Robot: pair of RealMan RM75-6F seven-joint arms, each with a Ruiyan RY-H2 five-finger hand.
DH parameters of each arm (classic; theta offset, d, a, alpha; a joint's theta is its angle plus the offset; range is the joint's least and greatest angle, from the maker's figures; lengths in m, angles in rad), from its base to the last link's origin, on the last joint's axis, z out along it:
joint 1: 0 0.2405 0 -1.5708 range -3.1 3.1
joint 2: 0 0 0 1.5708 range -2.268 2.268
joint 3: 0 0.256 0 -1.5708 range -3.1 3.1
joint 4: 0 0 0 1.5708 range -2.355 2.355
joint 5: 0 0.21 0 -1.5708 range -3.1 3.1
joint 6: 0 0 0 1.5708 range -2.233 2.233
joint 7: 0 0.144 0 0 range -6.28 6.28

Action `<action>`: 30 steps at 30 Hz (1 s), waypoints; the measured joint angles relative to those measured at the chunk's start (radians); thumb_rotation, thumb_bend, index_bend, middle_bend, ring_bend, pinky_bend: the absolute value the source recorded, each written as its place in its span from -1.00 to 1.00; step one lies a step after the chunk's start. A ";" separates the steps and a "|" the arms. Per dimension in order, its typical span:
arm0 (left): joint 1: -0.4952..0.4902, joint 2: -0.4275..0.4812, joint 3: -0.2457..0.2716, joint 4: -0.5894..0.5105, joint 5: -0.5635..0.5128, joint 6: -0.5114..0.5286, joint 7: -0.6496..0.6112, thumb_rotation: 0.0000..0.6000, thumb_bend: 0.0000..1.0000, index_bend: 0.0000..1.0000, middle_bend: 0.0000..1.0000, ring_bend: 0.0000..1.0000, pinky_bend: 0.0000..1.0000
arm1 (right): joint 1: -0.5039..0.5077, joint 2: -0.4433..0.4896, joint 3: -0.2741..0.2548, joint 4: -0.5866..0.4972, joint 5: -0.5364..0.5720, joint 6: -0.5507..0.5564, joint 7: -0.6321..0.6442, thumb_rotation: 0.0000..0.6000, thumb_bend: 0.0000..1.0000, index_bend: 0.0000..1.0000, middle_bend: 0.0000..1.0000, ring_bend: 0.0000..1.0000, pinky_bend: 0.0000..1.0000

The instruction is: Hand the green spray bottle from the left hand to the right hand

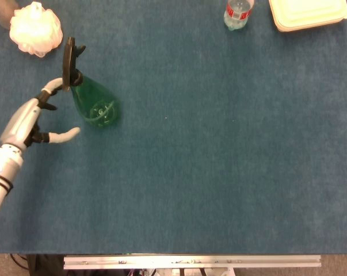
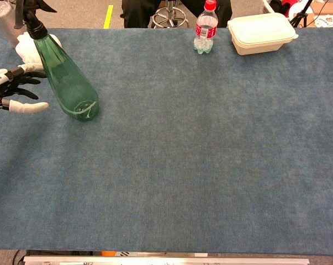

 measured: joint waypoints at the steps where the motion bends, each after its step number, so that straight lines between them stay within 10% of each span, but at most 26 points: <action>1: -0.003 -0.006 -0.001 0.004 0.001 -0.003 -0.009 0.65 -0.61 -1.00 -0.80 -0.81 -0.51 | 0.001 0.000 0.000 0.000 0.000 -0.001 0.000 1.00 -0.45 -0.40 -0.19 -0.32 -0.54; 30: -0.072 -0.188 -0.020 0.164 -0.016 -0.019 -0.090 0.66 -0.66 -1.00 -1.00 -1.00 -0.59 | -0.003 0.011 -0.006 -0.007 0.001 0.002 0.002 1.00 -0.44 -0.39 -0.19 -0.32 -0.54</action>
